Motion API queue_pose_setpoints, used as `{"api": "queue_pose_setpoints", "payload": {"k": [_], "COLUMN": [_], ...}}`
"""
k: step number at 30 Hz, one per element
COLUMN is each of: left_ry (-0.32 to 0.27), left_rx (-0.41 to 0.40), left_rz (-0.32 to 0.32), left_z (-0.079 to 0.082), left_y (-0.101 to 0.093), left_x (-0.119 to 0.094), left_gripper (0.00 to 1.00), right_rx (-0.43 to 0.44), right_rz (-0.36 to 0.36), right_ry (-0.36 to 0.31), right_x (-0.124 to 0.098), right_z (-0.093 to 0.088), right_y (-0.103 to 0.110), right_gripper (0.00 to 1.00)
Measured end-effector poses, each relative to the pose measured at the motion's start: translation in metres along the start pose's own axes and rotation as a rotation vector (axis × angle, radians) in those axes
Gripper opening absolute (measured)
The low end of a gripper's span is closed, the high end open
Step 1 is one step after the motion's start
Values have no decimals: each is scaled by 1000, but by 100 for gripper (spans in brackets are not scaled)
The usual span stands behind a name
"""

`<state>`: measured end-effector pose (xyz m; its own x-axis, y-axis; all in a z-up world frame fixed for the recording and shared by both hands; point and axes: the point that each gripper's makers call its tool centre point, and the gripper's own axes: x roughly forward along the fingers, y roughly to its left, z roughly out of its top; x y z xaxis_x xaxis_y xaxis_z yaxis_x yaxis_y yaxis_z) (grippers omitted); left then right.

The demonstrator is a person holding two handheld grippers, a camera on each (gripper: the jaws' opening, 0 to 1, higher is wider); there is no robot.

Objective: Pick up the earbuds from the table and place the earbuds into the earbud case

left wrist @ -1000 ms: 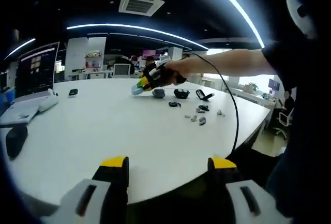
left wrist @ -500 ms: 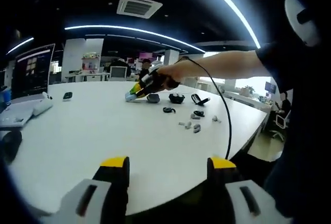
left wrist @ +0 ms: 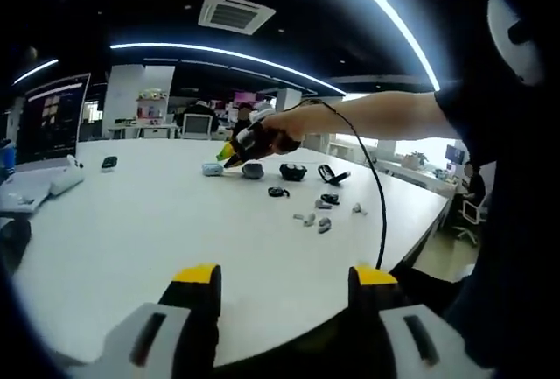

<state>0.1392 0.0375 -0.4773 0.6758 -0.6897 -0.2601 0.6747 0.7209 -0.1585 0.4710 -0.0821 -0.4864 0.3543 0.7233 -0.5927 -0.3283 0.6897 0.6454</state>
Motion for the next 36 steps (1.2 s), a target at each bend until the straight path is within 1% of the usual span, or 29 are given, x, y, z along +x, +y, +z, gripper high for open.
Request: {"api": "queue_pose_setpoints", "payload": {"k": [2, 4, 6, 9, 10, 11, 14, 19, 20, 22, 24, 25, 27, 29, 31, 32, 33, 34, 36], "left_ry": [4, 7, 7, 10, 11, 12, -20, -20, -19, -11, -3, 1, 10, 14, 20, 24, 26, 31, 34], "left_rx": [7, 18, 24, 31, 34, 34, 28, 28, 28, 31, 32, 32, 35, 36, 36, 37, 38, 41, 44], "left_rz": [-3, -8, -10, -13, -14, -14, -1, 17, 20, 24, 24, 22, 17, 13, 6, 1, 0, -3, -6], "left_z": [1, 5, 7, 9, 9, 10, 20, 26, 27, 27, 26, 26, 25, 26, 26, 26, 26, 27, 28], "left_y": [-2, -5, -7, -9, -10, -11, -10, -8, -8, -9, -10, -11, -14, -16, -20, -21, -22, -24, -25], "left_x": [1, 4, 6, 9, 10, 11, 13, 22, 24, 29, 34, 37, 43, 47, 51, 55, 56, 59, 62], "left_gripper": [60, 61, 61, 61, 61, 61, 61, 62, 62, 63, 64, 64, 65, 65, 66, 66, 66, 66, 66], "right_rx": [-3, -44, -61, -120, -159, -181, -216, -284, -320, -417, -500, -512, -515, -490, -468, -460, -460, -462, -479], "right_rz": [5, 25, 45, 73, 80, 76, 77, 80, 68, -3, -37, -44, -44, -28, -18, -12, -15, -21, -44], "right_ry": [-2, -22, -39, -51, -67, -76, -88, -132, -142, -180, -203, -211, -237, -282, -297, -311, -315, -321, -349], "right_x": [-2, -13, -23, -41, -47, -54, -73, -116, -124, -141, -157, -163, -180, -193, -202, -209, -213, -216, -226], "right_z": [-2, -7, -12, -25, -28, -32, -46, -77, -83, -91, -107, -112, -134, -150, -165, -176, -184, -189, -202], "right_y": [2, 11, 18, 29, 32, 32, 35, 35, 33, 22, 18, 16, 11, 7, 2, -1, -4, -6, -11], "right_gripper": [19, 19, 19, 19, 19, 19, 19, 19, 19, 20, 22, 24, 25, 26, 29, 30, 31, 31, 32]}}
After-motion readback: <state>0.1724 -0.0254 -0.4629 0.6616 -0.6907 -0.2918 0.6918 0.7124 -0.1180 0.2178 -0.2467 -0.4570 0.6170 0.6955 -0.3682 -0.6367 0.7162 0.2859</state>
